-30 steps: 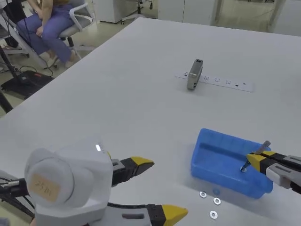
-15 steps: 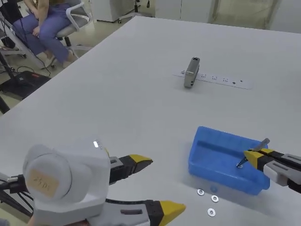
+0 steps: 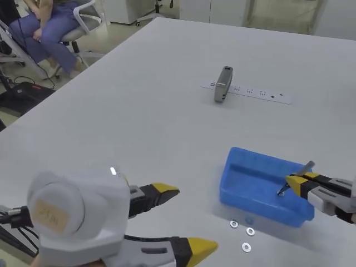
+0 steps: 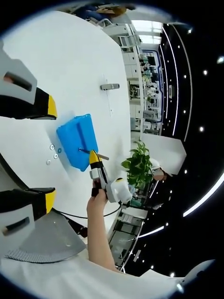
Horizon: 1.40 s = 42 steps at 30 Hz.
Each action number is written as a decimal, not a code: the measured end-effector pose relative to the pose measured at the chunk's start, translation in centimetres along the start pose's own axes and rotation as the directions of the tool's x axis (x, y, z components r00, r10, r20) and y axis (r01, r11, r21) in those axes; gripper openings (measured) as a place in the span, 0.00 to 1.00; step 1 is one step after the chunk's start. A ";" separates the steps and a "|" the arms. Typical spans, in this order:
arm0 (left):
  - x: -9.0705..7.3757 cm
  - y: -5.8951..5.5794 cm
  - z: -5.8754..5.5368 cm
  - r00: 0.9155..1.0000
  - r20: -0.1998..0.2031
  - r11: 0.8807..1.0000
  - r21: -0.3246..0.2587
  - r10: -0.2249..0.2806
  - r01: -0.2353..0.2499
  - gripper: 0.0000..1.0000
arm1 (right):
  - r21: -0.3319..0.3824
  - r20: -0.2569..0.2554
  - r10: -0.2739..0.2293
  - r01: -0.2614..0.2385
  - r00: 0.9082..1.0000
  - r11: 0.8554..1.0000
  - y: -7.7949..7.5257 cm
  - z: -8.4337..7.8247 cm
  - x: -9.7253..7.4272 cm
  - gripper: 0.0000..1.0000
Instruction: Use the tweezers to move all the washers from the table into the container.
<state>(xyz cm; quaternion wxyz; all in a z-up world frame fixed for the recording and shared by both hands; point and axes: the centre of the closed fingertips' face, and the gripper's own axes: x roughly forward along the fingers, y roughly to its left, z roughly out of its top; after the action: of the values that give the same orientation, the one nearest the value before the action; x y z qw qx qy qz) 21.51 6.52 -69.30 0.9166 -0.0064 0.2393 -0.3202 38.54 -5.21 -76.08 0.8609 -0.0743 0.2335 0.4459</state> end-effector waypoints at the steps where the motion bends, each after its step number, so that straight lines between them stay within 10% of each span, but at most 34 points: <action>1: 0.0 0.0 0.1 1.000 0.004 1.000 0.000 -0.002 0.002 0.58 | 0.002 0.004 0.003 -0.003 1.000 1.000 0.1 0.2 -0.2 0.02; 13: 0.3 -1.0 0.3 1.000 0.013 1.000 -0.001 -0.019 0.019 0.58 | 0.044 0.068 0.004 -0.007 0.998 0.999 0.3 2.6 -2.3 0.02; 24: 0.7 -1.9 0.6 0.999 0.017 0.999 0.014 -0.045 0.045 0.58 | 0.028 0.141 0.066 -0.071 0.988 0.997 4.2 5.1 -5.5 0.02; 33: 0.7 -2.3 0.3 0.998 0.013 0.998 0.024 -0.056 0.056 0.57 | 0.034 0.127 0.145 -0.150 0.981 0.988 8.0 4.0 -6.3 0.02; 42: 0.4 -2.3 -0.3 0.999 0.007 0.999 0.014 -0.049 0.049 0.57 | 0.056 0.025 0.228 -0.230 0.973 0.972 10.9 -0.6 -4.2 0.02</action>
<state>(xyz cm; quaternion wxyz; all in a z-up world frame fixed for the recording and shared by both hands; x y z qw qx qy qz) 20.25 4.50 -69.35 0.9095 -0.0071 0.2333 -0.3441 27.49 -2.06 -73.72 0.8077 -0.0174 0.2454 0.5358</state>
